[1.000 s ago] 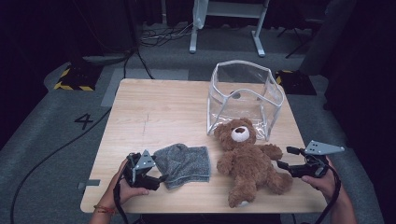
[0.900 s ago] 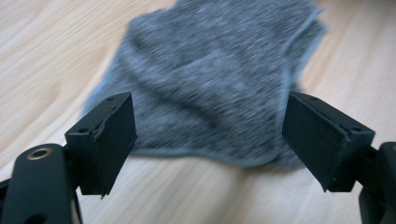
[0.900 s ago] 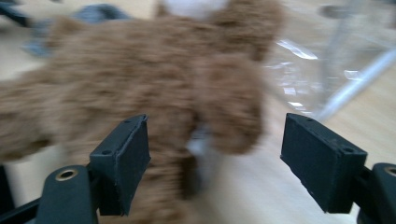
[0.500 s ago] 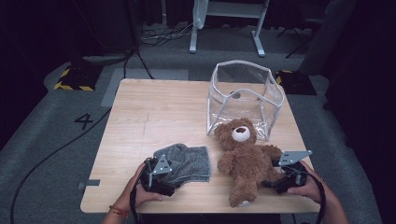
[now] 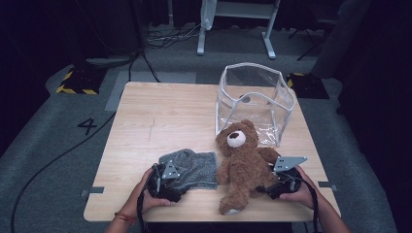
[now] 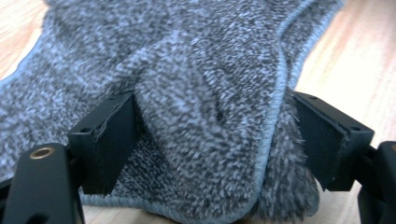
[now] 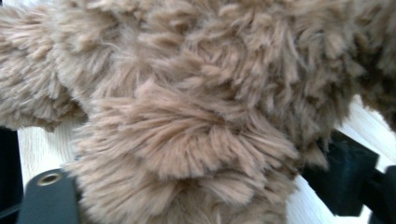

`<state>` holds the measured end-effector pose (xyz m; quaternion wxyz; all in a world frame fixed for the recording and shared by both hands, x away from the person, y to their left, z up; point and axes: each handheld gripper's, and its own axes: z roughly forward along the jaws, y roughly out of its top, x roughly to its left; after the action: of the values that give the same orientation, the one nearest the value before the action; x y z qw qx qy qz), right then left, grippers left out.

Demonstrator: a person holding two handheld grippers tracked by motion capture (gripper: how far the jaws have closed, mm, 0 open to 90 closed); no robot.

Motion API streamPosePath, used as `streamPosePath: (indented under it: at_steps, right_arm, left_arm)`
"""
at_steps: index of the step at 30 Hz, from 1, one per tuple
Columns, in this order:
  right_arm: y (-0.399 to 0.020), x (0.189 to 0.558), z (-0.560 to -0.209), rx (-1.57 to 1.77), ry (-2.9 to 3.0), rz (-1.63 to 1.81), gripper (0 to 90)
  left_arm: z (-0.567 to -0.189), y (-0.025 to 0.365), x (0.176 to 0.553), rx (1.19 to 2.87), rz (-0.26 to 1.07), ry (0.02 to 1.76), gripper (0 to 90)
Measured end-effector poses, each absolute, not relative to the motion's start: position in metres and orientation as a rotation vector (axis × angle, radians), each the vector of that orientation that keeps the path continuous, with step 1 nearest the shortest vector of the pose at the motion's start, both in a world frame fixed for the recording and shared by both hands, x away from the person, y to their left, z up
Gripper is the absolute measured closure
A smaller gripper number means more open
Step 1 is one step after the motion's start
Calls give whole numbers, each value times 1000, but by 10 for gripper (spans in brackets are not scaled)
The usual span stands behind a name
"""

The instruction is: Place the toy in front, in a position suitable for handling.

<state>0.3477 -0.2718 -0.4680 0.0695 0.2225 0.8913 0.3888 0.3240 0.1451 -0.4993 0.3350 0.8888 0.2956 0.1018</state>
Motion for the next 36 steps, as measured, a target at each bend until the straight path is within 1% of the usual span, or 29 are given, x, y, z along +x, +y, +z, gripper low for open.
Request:
streamPosePath:
  at_steps: [3, 8, 9, 15, 17, 18, 19, 23, 24, 27, 29, 30, 31, 33, 34, 36]
  right_arm:
    - [-264, 352, -469, 668, 2689, 1178, 206]
    - [-254, 358, -469, 675, 2698, 1188, 203]
    - [-248, 361, -470, 676, 2700, 1202, 185]
    - [-235, 364, -469, 671, 2708, 1229, 141]
    - [-238, 364, -466, 692, 2709, 1256, 131]
    - [-242, 364, -465, 714, 2712, 1278, 131]
    - [-247, 365, -463, 744, 2714, 1315, 131]
    - [-260, 364, -453, 765, 2688, 1352, 146]
    - [-260, 364, -453, 765, 2688, 1352, 146]
    - [-263, 361, -443, 724, 2674, 1356, 155]
    - [-266, 359, -428, 676, 2647, 1328, 157]
    - [-266, 359, -428, 676, 2647, 1328, 157]
    - [-268, 357, -415, 646, 2612, 1311, 166]
    - [-269, 356, -408, 633, 2601, 1313, 166]
    - [-272, 355, -395, 616, 2575, 1332, 164]
    - [-272, 358, -383, 615, 2543, 1345, 165]
  left_arm:
    - [-499, 148, 326, 2318, 269, 782, 190]
    - [-499, 166, 331, 2308, 293, 847, 189]
    - [-498, 173, 331, 2303, 295, 873, 189]
    - [-497, 180, 330, 2305, 309, 904, 172]
    - [-496, 180, 328, 2302, 310, 884, 170]
    - [-493, 179, 325, 2271, 282, 857, 169]
    - [-490, 179, 324, 2261, 285, 833, 168]
    - [-484, 174, 323, 2236, 274, 814, 159]
    - [-483, 172, 323, 2238, 295, 811, 159]
    - [-480, 163, 320, 2250, 345, 788, 167]
    - [-478, 159, 317, 2252, 350, 758, 167]
    - [-478, 158, 315, 2253, 345, 752, 167]
    - [-478, 157, 314, 2255, 339, 752, 167]
    - [-479, 157, 314, 2259, 339, 757, 168]
    - [-481, 157, 315, 2262, 335, 761, 169]
    - [-483, 157, 316, 2270, 327, 766, 170]
